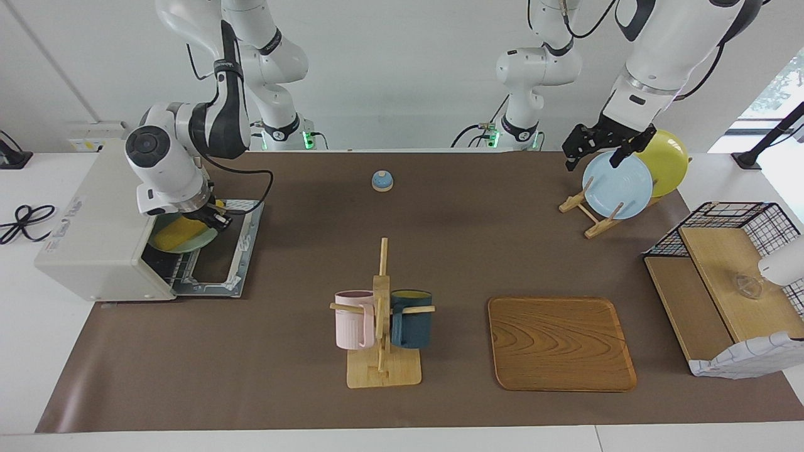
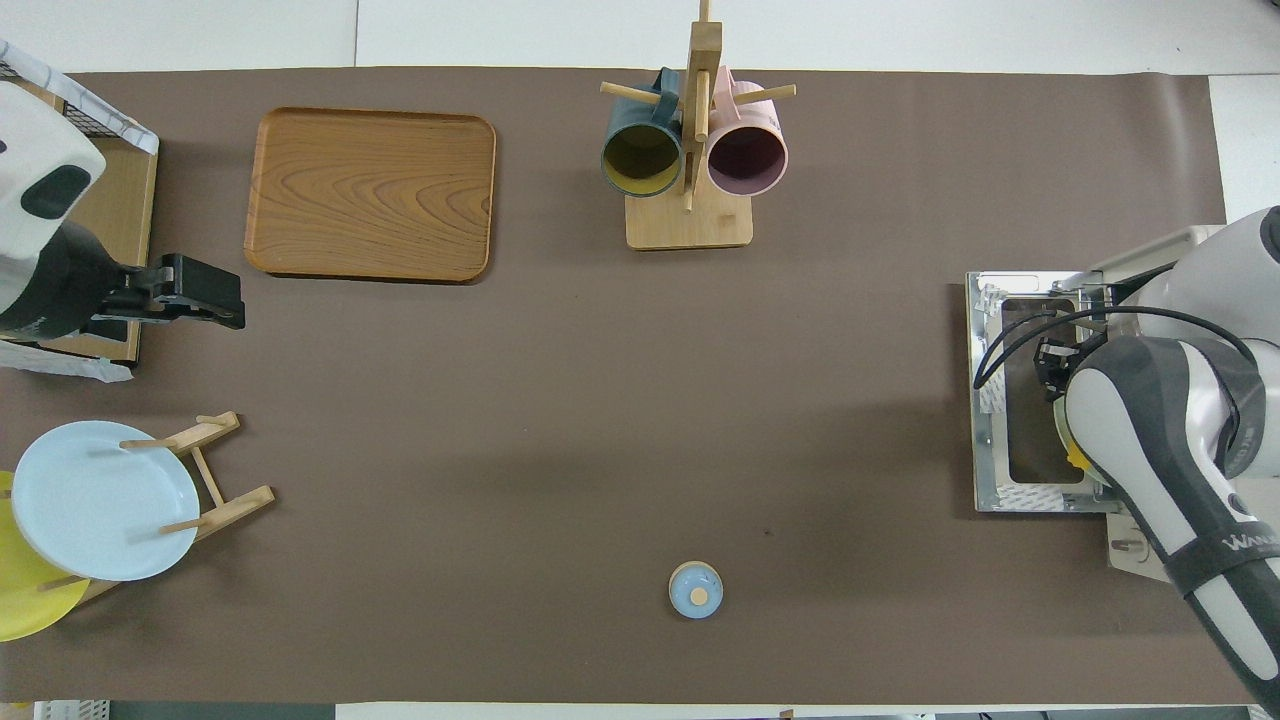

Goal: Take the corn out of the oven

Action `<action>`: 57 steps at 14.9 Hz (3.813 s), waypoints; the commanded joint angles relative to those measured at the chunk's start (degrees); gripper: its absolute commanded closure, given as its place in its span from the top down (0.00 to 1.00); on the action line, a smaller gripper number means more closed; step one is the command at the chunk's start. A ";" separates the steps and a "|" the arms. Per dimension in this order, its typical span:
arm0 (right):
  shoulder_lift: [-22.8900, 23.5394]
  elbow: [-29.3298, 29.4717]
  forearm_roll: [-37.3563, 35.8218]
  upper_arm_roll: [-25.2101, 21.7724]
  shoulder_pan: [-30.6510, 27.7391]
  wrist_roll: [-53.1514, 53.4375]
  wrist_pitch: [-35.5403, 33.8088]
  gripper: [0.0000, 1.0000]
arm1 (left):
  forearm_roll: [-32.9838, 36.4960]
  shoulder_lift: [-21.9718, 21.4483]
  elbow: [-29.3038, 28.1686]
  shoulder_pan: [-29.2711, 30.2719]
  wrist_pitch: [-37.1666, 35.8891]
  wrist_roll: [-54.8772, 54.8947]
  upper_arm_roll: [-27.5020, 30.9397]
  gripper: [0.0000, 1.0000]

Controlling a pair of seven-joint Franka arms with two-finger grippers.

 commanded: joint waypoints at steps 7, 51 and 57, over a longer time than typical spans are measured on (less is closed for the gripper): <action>-2.67 -6.20 -0.59 0.47 -2.19 -2.85 7.96 0.12 | -0.77 -1.09 -2.00 -0.29 1.74 0.54 0.22 1.00; 19.77 30.14 2.42 6.44 20.59 22.74 -8.03 0.01 | -7.44 1.98 -3.66 -5.37 5.60 6.51 0.13 1.00; 11.40 4.99 0.38 6.36 9.42 15.53 2.75 0.00 | -10.69 7.68 -6.39 -18.54 12.97 6.08 0.22 1.00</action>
